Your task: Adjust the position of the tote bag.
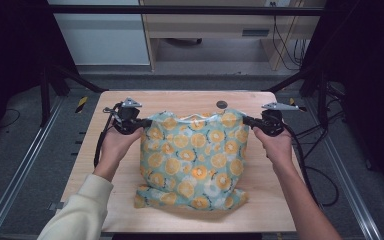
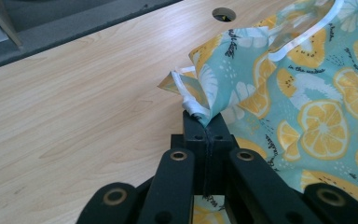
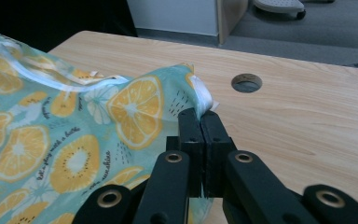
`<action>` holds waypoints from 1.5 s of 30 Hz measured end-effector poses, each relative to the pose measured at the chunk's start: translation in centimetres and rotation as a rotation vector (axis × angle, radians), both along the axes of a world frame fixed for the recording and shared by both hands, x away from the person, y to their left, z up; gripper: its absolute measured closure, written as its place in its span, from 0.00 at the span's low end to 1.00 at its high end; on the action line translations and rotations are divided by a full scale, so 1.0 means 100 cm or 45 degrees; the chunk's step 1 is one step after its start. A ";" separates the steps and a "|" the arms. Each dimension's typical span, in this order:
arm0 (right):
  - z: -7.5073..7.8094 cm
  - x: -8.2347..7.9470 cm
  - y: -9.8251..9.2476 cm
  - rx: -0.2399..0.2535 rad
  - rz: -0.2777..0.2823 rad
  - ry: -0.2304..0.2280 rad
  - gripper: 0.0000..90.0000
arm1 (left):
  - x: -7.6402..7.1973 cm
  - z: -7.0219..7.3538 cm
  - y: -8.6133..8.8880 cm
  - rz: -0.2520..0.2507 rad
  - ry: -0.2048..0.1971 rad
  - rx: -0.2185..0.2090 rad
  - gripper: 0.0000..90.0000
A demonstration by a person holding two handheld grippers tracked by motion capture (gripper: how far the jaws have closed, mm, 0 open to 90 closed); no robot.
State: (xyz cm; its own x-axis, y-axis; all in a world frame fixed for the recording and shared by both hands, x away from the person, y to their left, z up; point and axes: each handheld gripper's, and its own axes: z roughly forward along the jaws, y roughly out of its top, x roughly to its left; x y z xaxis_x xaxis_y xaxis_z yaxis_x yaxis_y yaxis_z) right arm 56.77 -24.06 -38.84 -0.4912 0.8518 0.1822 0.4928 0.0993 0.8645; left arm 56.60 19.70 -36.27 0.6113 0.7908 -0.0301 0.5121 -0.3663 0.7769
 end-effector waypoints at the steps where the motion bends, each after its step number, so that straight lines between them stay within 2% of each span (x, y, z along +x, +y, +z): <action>1: 0.001 -0.007 0.001 0.010 0.015 -0.013 0.99 | -0.004 0.000 0.000 -0.005 -0.005 -0.017 1.00; 8: 0.005 -0.026 0.002 0.008 0.062 -0.046 0.99 | -0.027 -0.001 0.003 -0.040 -0.042 -0.045 1.00; 11: 0.007 -0.036 0.002 0.015 0.081 -0.062 0.99 | -0.037 0.001 0.006 -0.046 -0.061 -0.075 1.00; 15: 0.012 -0.046 0.003 0.013 0.105 -0.084 0.99 | -0.046 0.008 0.007 -0.059 -0.079 -0.065 1.00; 17: 0.015 -0.046 0.003 0.013 0.104 -0.090 0.99 | -0.045 0.012 0.007 -0.054 -0.086 -0.046 1.00; 21: 0.022 -0.042 0.003 0.028 0.098 -0.096 0.99 | -0.041 0.020 0.009 -0.035 -0.093 -0.055 1.00; 26: 0.030 -0.026 0.003 0.051 0.066 -0.090 0.99 | -0.027 0.028 0.012 0.008 -0.087 -0.073 1.00; 34: 0.036 -0.023 0.008 0.045 0.077 -0.102 0.99 | -0.024 0.027 0.016 0.013 -0.089 -0.096 1.00; 37: 0.038 -0.027 0.009 0.050 0.085 -0.114 0.99 | -0.029 0.027 0.018 0.002 -0.108 -0.111 1.00; 38: 0.040 -0.032 0.008 0.055 0.096 -0.125 0.99 | -0.036 0.028 0.018 -0.014 -0.123 -0.118 1.00; 40: 0.041 -0.034 0.008 0.056 0.103 -0.133 0.99 | -0.041 0.029 0.018 -0.030 -0.138 -0.106 1.00; 44: 0.042 -0.057 0.003 0.064 0.137 -0.162 0.99 | -0.060 0.029 0.017 -0.075 -0.168 -0.109 1.00; 45: 0.041 -0.062 0.002 0.070 0.140 -0.168 0.99 | -0.065 0.028 0.016 -0.087 -0.179 -0.097 1.00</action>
State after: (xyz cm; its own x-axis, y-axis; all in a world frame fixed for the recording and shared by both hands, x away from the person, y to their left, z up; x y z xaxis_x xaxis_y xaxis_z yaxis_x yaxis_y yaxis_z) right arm 50.58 -23.87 -34.70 -0.6037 0.7820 0.1550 0.3637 0.0972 0.9264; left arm 50.06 21.33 -33.43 0.6662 0.7458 0.0013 0.3724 -0.3342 0.8658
